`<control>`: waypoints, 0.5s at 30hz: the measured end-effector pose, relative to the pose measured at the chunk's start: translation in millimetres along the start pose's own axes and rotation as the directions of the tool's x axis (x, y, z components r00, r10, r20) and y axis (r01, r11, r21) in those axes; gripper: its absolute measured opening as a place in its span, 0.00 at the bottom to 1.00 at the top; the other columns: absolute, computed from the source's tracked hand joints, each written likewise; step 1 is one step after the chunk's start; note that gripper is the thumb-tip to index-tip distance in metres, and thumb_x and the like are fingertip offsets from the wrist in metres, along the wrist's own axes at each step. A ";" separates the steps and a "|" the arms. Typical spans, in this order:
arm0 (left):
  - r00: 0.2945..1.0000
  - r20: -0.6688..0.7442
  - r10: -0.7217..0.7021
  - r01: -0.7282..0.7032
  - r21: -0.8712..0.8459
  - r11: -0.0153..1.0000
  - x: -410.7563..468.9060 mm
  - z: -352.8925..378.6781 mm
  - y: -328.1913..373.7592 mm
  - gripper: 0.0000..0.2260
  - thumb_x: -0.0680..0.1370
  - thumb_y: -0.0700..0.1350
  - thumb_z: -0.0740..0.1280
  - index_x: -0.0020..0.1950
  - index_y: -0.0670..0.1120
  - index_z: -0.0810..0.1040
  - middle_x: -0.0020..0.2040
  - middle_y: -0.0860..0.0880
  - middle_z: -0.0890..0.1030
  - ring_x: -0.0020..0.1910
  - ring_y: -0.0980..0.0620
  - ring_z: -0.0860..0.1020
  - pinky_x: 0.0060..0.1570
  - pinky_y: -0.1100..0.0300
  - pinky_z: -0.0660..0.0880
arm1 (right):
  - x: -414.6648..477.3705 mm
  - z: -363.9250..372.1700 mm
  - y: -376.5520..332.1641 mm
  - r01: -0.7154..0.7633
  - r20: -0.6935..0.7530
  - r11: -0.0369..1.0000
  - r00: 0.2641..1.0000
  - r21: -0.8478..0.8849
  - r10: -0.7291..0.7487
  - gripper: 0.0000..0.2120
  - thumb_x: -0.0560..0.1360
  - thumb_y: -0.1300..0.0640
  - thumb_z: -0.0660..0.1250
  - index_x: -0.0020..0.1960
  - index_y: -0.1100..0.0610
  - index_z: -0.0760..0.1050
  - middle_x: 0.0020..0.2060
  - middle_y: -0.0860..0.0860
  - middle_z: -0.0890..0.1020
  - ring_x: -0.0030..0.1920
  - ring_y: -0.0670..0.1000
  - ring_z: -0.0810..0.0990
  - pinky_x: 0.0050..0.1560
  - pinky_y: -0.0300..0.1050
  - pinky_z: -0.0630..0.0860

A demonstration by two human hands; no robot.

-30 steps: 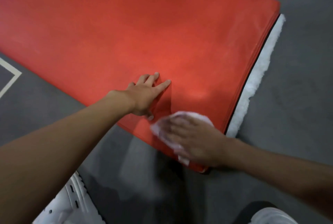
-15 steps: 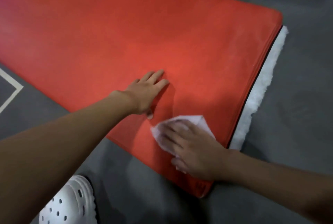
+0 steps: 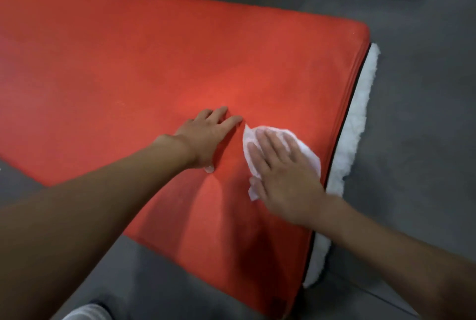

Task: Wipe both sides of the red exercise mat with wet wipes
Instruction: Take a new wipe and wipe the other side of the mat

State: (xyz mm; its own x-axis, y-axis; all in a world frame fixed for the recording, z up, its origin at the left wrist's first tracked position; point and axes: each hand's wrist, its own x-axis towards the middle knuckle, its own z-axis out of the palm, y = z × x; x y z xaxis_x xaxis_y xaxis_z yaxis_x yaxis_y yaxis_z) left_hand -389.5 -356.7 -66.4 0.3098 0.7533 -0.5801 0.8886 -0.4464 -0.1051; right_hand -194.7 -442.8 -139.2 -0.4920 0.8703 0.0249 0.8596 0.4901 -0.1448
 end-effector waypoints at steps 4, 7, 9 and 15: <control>1.000 -0.023 0.010 -0.012 -0.117 0.993 9.6 -11.2 -2.2 0.51 0.59 0.51 0.82 0.76 0.56 0.57 0.70 0.46 0.62 0.65 0.38 0.66 0.65 0.45 0.69 | -22.1 4.6 -21.5 0.336 0.048 0.936 0.938 0.106 -0.342 0.31 0.78 0.43 0.56 0.76 0.57 0.64 0.76 0.59 0.63 0.77 0.59 0.59 0.76 0.60 0.55; 0.996 -0.082 -0.027 0.011 -0.184 0.983 16.5 -14.5 -1.0 0.48 0.64 0.54 0.80 0.76 0.55 0.57 0.65 0.47 0.65 0.62 0.39 0.67 0.62 0.43 0.70 | 8.4 -3.3 11.9 0.080 -0.015 0.997 0.997 0.005 -0.080 0.30 0.79 0.44 0.53 0.76 0.59 0.65 0.76 0.60 0.65 0.77 0.58 0.60 0.76 0.60 0.54; 0.994 -0.097 -0.053 0.041 -0.121 0.992 19.8 -15.5 2.5 0.52 0.65 0.55 0.79 0.79 0.54 0.49 0.67 0.46 0.62 0.64 0.39 0.65 0.61 0.41 0.71 | 10.8 -3.9 1.0 -0.091 0.017 0.995 0.996 0.033 0.090 0.32 0.78 0.43 0.53 0.76 0.61 0.64 0.76 0.62 0.62 0.78 0.60 0.57 0.76 0.62 0.54; 0.996 -0.086 0.014 -0.017 -0.032 0.999 29.9 -14.8 2.0 0.55 0.64 0.53 0.80 0.80 0.48 0.48 0.79 0.42 0.48 0.78 0.41 0.51 0.72 0.42 0.62 | 16.2 -1.3 29.8 0.087 0.013 0.995 0.996 -0.046 -0.086 0.31 0.80 0.44 0.51 0.78 0.59 0.61 0.76 0.61 0.63 0.78 0.59 0.58 0.75 0.61 0.54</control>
State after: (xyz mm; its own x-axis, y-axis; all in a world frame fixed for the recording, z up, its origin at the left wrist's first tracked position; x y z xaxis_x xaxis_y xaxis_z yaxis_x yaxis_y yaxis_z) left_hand -373.5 -327.9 -72.0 0.3503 0.7855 -0.5102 0.8936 -0.4434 -0.0692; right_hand -176.8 -414.0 -141.8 -0.5660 0.8240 0.0246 0.8190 0.5655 -0.0969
